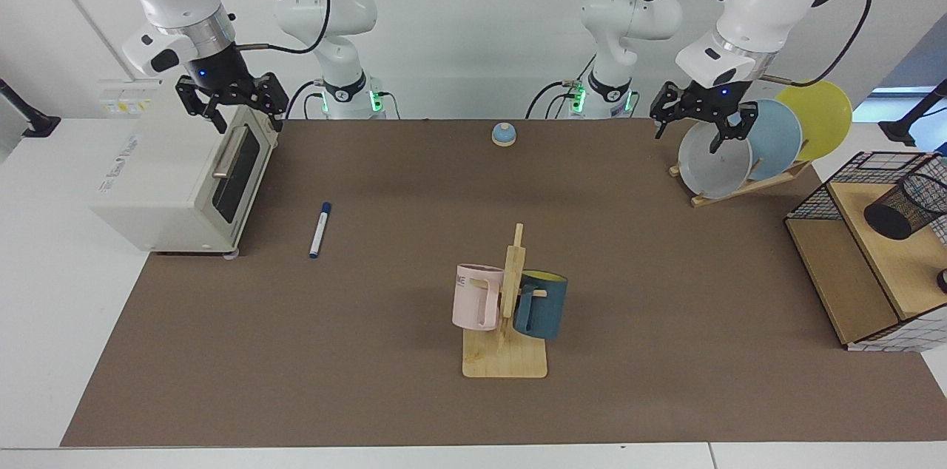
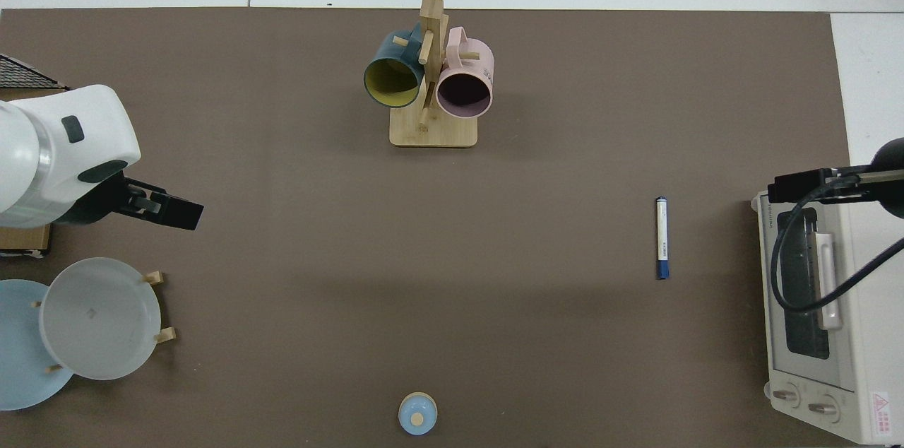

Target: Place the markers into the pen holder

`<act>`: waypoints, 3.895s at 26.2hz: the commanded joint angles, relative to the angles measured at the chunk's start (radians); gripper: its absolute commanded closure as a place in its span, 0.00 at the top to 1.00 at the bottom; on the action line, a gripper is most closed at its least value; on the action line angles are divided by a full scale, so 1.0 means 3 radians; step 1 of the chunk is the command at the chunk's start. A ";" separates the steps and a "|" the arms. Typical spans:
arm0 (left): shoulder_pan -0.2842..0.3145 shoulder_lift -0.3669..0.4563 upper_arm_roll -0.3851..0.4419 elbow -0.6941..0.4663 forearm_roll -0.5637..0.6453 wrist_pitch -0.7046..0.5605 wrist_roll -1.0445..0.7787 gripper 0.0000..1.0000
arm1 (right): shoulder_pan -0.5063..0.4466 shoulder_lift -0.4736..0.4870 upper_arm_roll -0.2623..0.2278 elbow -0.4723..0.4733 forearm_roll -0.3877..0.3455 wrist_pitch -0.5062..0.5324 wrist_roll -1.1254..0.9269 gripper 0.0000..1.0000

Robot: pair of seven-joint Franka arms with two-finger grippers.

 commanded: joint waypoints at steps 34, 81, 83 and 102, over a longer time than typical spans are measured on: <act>-0.0279 -0.0107 -0.0586 -0.0073 0.0014 -0.0015 0.1791 1.00 | 0.0056 0.1144 0.0038 -0.1202 -0.0003 0.2017 0.0356 1.00; -0.0131 -0.0045 -0.0889 0.0024 0.0055 -0.0015 0.2578 1.00 | 0.0256 0.1267 0.0068 -0.0390 0.0993 0.1220 0.1617 0.00; -0.0136 -0.0045 -0.0889 0.0029 0.0060 -0.0035 0.2578 1.00 | 0.0332 0.1267 0.0068 -0.0293 0.1182 0.1174 0.1893 0.00; -0.0198 -0.0102 -0.0970 0.0162 -0.0067 -0.0199 0.2190 1.00 | 0.0889 0.1303 0.0068 0.0081 0.2334 0.1148 0.3796 0.00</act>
